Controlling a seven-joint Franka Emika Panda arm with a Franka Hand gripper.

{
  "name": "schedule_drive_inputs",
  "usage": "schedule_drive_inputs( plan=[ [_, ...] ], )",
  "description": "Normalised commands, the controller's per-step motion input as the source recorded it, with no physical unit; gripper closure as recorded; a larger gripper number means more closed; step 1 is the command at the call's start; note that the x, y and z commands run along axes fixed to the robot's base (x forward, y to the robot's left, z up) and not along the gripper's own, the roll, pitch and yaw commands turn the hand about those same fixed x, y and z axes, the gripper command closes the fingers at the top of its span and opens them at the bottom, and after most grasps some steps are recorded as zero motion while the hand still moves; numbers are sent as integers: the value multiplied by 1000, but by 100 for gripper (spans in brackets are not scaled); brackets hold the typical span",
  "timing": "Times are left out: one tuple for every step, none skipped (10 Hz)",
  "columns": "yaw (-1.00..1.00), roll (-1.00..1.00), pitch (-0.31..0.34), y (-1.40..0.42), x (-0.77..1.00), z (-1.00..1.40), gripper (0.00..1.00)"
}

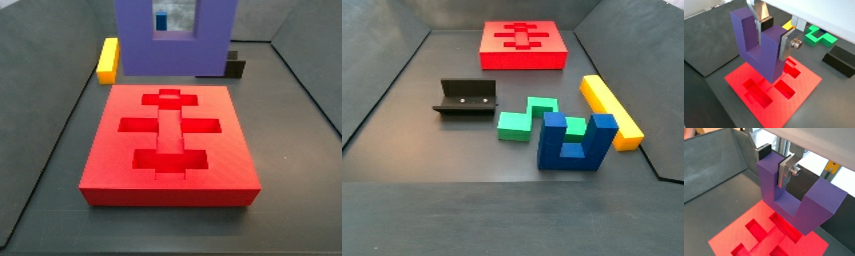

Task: Pick up the purple object. Move up. Place the purple object on the fixture. Regrasp the purple object. Move to above the board. Insert the purple object.
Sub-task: Insert the purple object.

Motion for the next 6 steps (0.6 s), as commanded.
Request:
schedule_drive_inputs(
  plan=[
    [-46,500,-66,-400,0,0,100],
    [0,500,-90,-337,-23,-197,100],
    [0,400,-96,-251,0,-134,100],
    [0,213,-117,-254,0,-426,100],
    [0,106,-133,-231,86,-589,100],
    [0,90,-126,-169,206,-617,100]
  ],
)
